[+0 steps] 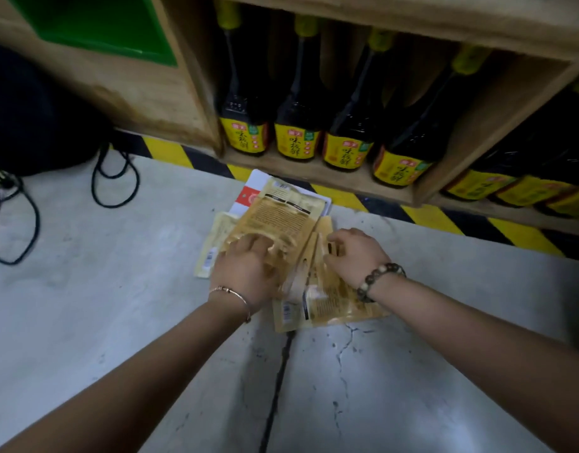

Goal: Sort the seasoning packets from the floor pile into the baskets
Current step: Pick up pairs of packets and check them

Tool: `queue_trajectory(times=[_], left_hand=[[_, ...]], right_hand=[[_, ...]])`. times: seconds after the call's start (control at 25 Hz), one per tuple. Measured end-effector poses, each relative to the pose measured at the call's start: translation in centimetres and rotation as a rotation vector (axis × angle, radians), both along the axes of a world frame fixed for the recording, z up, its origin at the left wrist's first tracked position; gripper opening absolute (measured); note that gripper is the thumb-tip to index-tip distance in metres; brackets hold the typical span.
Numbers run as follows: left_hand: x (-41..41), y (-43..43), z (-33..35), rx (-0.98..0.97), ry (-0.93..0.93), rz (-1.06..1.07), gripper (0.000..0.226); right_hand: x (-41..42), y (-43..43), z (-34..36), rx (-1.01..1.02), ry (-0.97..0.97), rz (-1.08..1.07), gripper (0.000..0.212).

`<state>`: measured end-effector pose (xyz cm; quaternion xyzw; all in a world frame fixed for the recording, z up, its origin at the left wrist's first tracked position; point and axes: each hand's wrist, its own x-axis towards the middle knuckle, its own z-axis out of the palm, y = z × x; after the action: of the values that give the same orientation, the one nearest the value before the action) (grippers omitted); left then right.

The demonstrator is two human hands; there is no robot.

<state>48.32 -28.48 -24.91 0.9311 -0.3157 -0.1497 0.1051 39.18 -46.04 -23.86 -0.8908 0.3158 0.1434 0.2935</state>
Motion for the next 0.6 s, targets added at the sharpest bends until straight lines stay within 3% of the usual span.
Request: queue_trajectory(times=[0.08, 0.2, 0.24, 0.4, 0.6], left_hand=[[0.5, -0.5, -1.1, 0.131, -0.079, -0.014, 0.066], [0.1, -1.9, -2.4, 0.298, -0.041, -0.137, 0.102], [0.2, -1.9, -2.6, 0.319, -0.037, -0.176, 0.103], [2.6, -0.5, -1.0, 0.169, -0.147, -0.315, 0.054], [2.3, -0.6, 5.6, -0.353, -0.273, -0.292, 0.028]], right_hand=[[0.2, 0.5, -1.0, 0.011, -0.053, 0.002, 0.038], [0.0, 0.2, -1.7, 0.012, -0.086, -0.01, 0.034], [-0.2, 0.1, -1.8, 0.013, -0.09, -0.013, 0.034], [-1.8, 0.5, -2.0, -0.056, -0.152, 0.046, 0.053], [-1.4, 0.0, -0.1, -0.142, -0.42, 0.072, 0.075]])
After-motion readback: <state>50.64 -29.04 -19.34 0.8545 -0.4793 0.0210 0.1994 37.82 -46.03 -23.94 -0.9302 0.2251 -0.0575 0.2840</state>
